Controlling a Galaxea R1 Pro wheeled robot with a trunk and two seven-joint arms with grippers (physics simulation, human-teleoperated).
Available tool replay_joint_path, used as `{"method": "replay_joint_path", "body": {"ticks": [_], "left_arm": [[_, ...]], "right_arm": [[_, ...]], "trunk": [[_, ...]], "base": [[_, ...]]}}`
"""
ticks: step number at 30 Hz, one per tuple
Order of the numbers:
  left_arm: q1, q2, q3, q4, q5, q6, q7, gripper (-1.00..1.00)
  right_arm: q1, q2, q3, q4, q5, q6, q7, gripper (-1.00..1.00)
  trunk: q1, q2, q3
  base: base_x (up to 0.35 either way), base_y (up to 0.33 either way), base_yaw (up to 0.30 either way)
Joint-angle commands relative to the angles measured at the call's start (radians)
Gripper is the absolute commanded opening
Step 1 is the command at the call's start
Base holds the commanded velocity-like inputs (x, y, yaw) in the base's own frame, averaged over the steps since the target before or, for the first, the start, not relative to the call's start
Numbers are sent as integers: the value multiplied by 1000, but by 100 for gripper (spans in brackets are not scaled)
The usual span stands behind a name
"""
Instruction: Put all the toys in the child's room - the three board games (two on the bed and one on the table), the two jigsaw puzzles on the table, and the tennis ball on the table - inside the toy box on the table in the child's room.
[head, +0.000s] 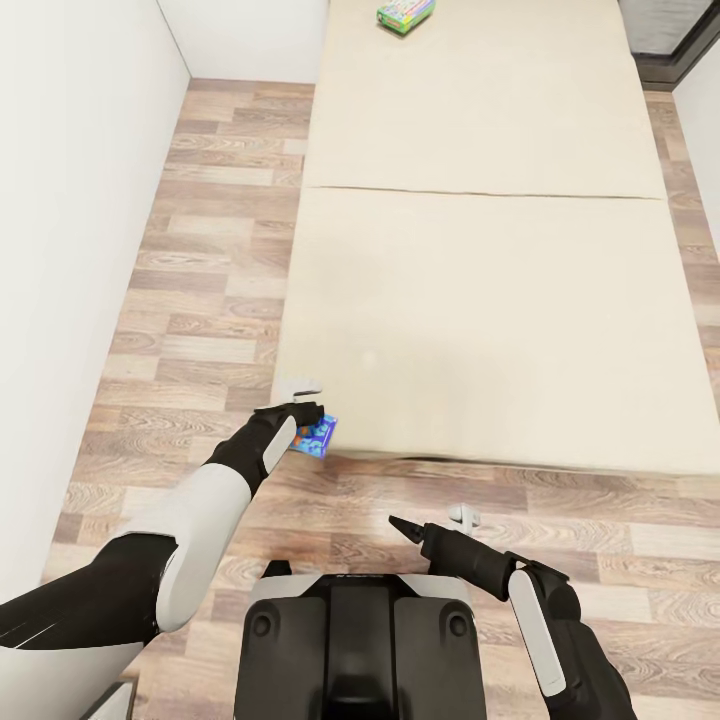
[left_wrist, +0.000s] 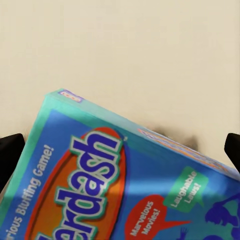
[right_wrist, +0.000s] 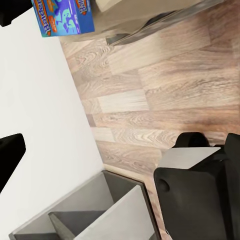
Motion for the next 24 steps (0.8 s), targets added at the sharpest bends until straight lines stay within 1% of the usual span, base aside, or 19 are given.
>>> {"method": "replay_joint_path", "body": {"ticks": [1,7,24], "left_arm": [[0,0,0,-2,11,5,6,100],[0,0,0,-2,11,5,6,100],[0,0,0,-2,11,5,6,100]], "right_arm": [[0,1,-3,-1,-1,7,3,100],[0,1,-3,-1,-1,7,3,100],[0,2,-3,7,-1,7,3,100]], "trunk": [[0,-1,-1],[0,-1,-1],[0,-1,-1]], "base": [[-110,0,0],[-52,0,0],[-2,0,0]]}}
